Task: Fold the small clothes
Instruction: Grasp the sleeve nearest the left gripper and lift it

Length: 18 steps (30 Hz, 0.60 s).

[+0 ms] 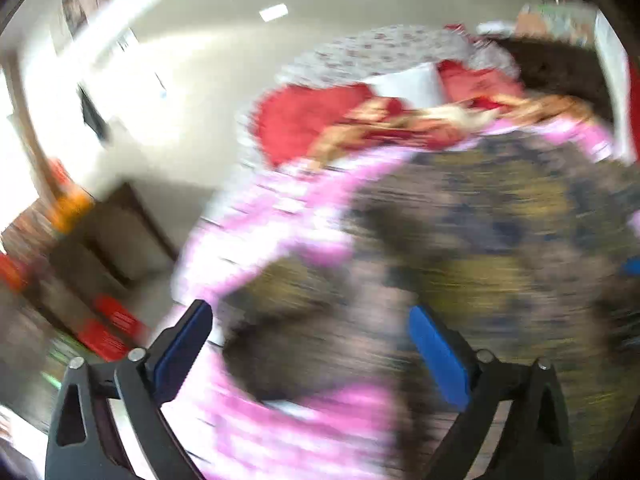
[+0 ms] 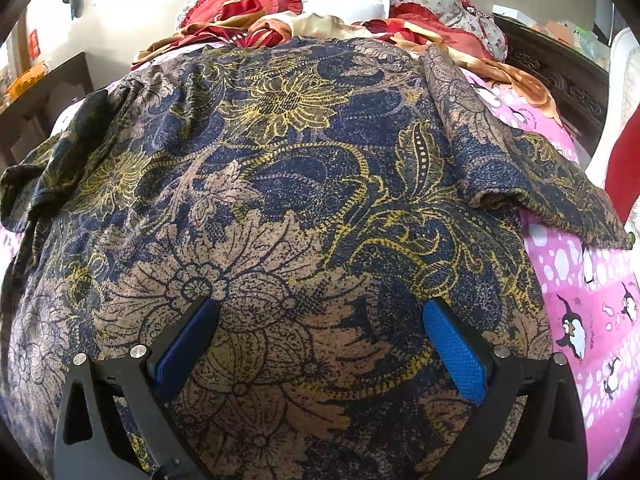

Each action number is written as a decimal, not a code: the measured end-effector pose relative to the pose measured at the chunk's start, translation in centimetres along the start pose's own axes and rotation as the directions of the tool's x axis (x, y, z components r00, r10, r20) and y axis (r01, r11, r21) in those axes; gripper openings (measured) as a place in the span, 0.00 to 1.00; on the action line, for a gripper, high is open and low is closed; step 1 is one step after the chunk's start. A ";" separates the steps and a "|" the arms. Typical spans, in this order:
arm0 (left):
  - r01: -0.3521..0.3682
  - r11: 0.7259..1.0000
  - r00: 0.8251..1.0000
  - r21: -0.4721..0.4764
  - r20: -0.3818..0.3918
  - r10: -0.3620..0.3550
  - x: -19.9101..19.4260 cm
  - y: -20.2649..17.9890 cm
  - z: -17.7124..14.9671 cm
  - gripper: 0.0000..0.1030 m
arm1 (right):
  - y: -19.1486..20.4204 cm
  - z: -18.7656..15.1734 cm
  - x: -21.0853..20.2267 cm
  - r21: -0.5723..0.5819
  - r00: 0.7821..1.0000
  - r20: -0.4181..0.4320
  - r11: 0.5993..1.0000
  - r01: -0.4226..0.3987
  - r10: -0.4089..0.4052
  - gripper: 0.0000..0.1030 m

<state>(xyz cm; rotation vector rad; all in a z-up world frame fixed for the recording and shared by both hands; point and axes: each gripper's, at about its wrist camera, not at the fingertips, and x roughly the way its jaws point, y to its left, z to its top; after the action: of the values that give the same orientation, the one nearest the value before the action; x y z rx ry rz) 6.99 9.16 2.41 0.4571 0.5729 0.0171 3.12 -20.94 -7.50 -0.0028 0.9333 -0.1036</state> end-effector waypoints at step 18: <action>0.296 0.954 0.910 0.042 -0.318 -0.268 16.4 2.3 -0.3 0.44 | 0.0 0.0 0.0 0.000 1.000 0.003 1.000 0.000 0.000 1.00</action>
<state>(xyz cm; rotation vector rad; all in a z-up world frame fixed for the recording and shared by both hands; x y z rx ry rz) 20.96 13.70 -5.34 0.4578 0.9487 -0.2189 3.13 -20.93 -7.50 -0.0026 0.9306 -0.1038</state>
